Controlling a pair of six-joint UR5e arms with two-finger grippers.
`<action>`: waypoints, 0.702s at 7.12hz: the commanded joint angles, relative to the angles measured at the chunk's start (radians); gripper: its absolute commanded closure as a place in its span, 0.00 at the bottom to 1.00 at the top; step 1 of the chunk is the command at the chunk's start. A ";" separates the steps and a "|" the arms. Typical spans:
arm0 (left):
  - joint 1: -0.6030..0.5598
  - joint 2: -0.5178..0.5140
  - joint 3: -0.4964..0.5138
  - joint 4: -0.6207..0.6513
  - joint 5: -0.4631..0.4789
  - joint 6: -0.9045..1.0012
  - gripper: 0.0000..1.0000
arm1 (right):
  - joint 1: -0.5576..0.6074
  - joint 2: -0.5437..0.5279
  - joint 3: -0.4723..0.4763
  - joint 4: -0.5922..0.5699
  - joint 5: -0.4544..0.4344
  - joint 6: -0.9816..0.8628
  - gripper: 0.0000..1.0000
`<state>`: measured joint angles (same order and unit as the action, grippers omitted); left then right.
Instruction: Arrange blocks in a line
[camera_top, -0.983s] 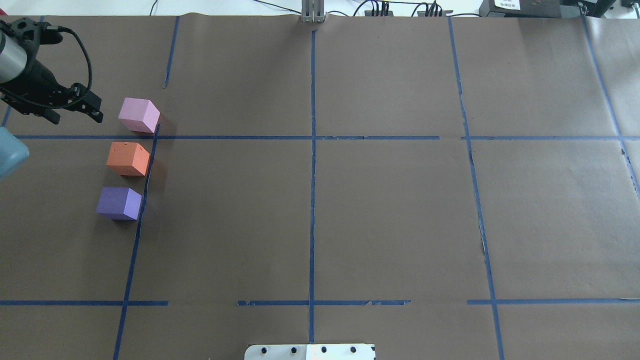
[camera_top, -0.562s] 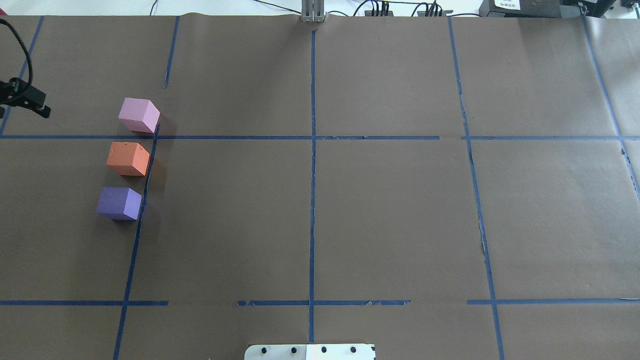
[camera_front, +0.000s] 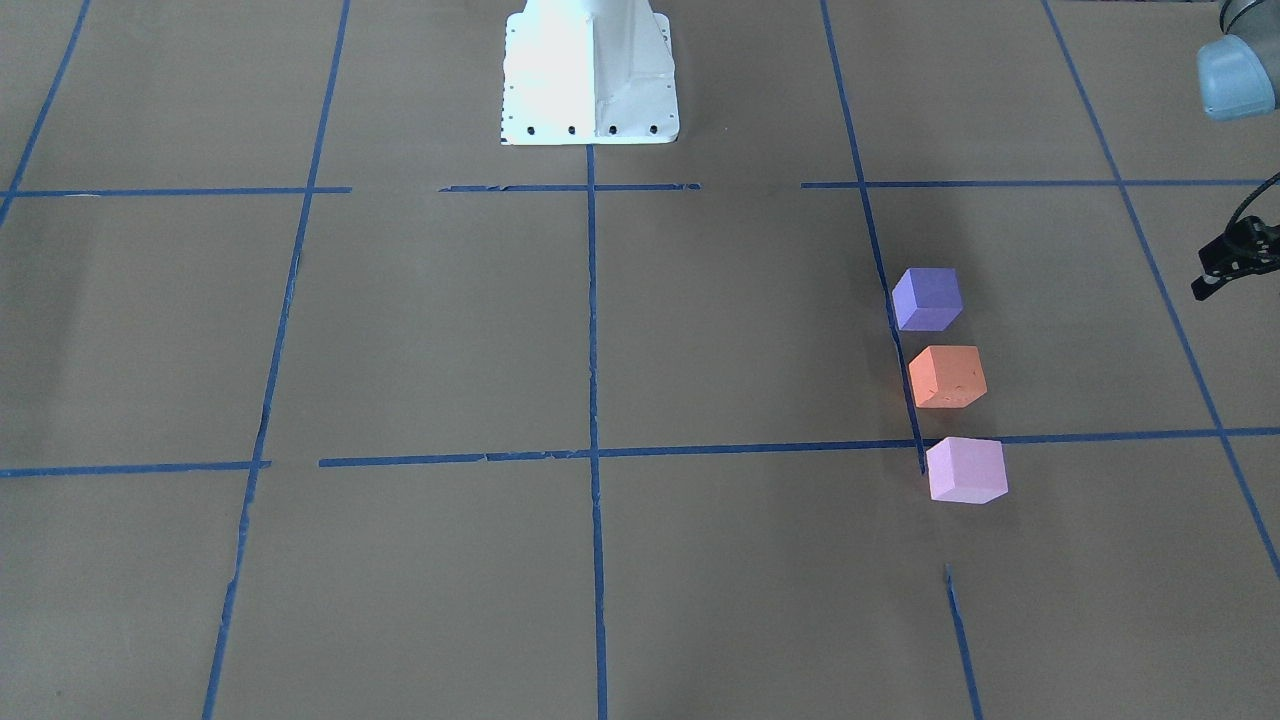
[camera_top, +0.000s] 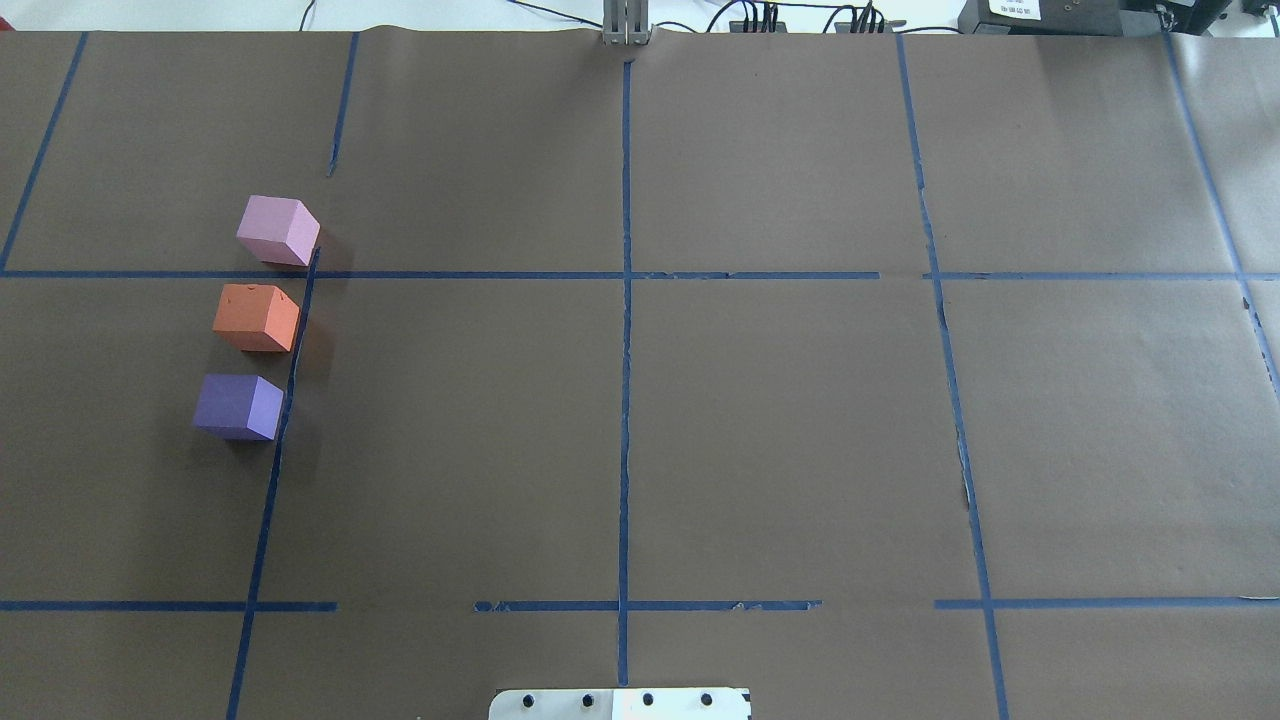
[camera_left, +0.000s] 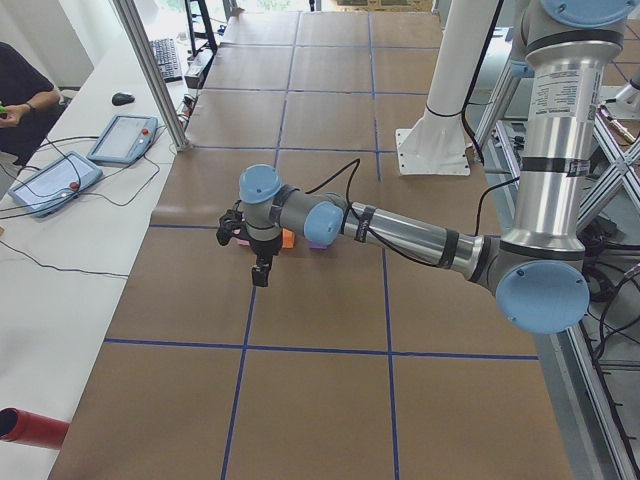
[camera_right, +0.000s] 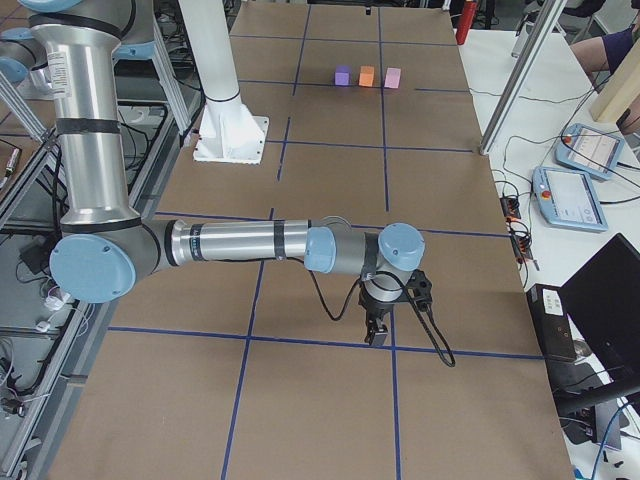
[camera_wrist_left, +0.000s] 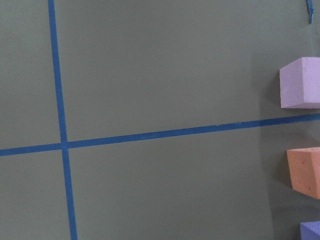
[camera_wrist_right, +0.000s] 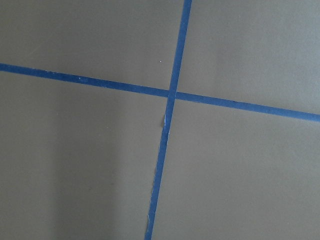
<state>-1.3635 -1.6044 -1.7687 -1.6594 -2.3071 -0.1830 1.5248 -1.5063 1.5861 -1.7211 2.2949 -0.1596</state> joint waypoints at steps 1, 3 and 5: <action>-0.087 0.021 0.099 -0.042 -0.041 0.205 0.00 | 0.000 0.000 0.000 0.000 0.000 0.000 0.00; -0.167 0.040 0.135 -0.062 -0.040 0.255 0.00 | 0.000 0.000 0.000 0.000 0.000 0.000 0.00; -0.186 0.050 0.132 -0.057 -0.043 0.244 0.00 | 0.000 0.000 0.000 0.000 0.000 0.000 0.00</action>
<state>-1.5298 -1.5604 -1.6378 -1.7168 -2.3482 0.0652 1.5248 -1.5064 1.5861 -1.7211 2.2948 -0.1595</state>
